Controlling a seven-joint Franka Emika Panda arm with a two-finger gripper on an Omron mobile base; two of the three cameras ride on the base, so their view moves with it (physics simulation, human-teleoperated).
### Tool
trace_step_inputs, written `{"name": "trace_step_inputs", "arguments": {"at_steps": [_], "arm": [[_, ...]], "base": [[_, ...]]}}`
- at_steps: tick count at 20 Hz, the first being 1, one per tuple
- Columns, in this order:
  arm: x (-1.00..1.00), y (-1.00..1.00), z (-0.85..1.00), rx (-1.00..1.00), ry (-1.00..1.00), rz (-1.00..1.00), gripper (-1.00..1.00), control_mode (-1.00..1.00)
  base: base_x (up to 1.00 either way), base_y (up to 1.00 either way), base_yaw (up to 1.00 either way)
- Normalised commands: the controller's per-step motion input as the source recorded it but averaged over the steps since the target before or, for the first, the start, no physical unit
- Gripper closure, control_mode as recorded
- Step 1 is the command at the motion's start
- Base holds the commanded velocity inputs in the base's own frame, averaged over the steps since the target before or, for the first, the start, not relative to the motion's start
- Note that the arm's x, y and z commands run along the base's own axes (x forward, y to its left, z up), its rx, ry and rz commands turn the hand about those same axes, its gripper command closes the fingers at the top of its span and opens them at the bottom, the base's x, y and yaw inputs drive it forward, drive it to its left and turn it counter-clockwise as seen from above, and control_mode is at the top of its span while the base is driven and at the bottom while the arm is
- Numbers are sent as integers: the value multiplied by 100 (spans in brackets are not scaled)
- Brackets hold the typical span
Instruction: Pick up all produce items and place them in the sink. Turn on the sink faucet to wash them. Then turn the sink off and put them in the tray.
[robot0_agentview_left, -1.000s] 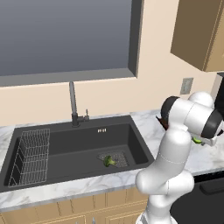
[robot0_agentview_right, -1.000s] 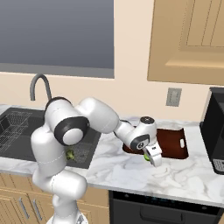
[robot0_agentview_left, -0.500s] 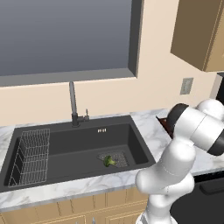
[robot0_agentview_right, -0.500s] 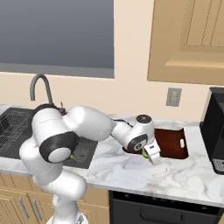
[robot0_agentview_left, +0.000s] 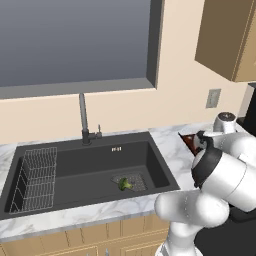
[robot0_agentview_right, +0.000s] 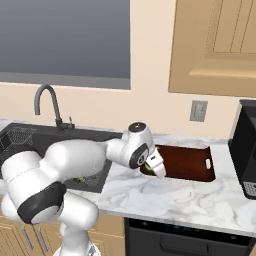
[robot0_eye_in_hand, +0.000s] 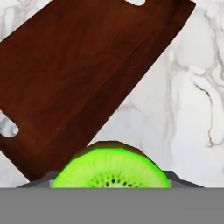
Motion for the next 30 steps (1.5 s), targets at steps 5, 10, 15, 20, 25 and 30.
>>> {"name": "trace_step_inputs", "arguments": {"at_steps": [5,10,15,20,25,30], "arm": [[0,86,26,-9,0,15,100,-100],[1,93,20,-9,0,18,100,-100],[7,94,14,-8,0,19,100,-100],[21,94,0,-3,0,21,100,-100],[30,91,0,0,0,21,100,-100],[37,79,-3,0,3,17,100,-100]], "base": [[0,0,0],[0,0,0],[0,0,0],[0,0,0],[0,0,0],[0,0,0]]}}
